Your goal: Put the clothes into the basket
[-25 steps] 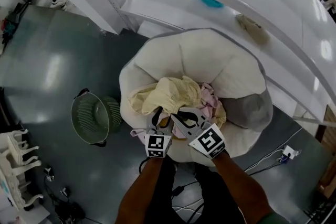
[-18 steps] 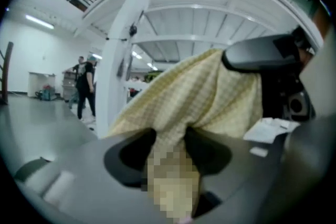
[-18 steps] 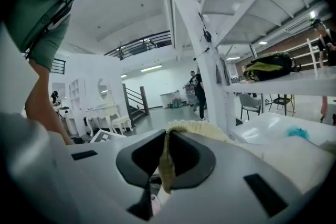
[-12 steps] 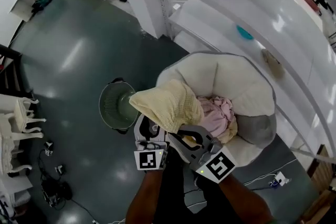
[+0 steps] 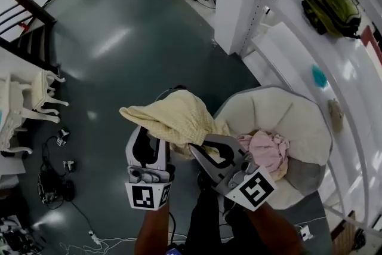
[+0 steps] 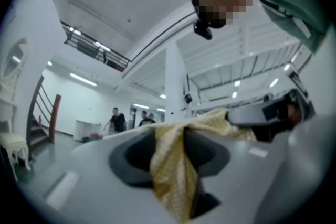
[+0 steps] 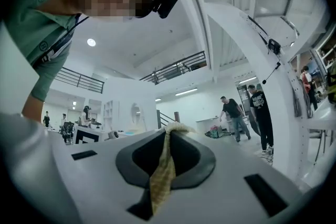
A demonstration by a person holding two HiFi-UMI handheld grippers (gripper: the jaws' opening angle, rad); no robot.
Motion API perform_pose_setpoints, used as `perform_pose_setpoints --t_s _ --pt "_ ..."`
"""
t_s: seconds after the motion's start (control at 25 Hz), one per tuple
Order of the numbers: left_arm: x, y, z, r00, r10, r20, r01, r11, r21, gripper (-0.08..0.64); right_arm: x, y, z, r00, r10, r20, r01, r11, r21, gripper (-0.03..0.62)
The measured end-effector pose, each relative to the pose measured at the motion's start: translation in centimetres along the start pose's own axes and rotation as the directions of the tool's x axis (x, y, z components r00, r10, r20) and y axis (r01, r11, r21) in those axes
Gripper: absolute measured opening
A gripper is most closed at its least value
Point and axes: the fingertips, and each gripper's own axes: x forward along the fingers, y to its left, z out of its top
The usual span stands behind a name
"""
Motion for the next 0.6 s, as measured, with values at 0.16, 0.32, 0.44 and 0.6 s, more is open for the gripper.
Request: perform_pose_setpoints --t_s 0.16,0.32,0.44,0.6 --pt "1.1 4.6 0.9 1.0 0.003 0.006 -0.003 0.997 0.075 0.167 5.7 -1.2 -0.3 1.0 0.015 0.017 -0.015 1.0 0.002 0.023" --pt "1.9 8.2 0.0 0.999 0.029 -0.021 -0.026 0.991 0.131 0.167 10.1 -3.3 -2.3 1.0 0.014 -0.003 -0.014 1.0 0.017 0.024" --pt "2.4 10.1 -1.5 0.998 0.041 -0.044 -0.035 0.991 0.131 0.167 12.5 -4.7 -4.6 0.999 0.014 -0.04 -0.013 0.999 0.03 0.025" --pt "3.0 11.0 -4.4 0.991 0.056 -0.123 -0.039 0.99 0.139 0.167 13.6 -6.4 -8.9 0.99 0.002 -0.141 0.007 0.998 0.064 0.025"
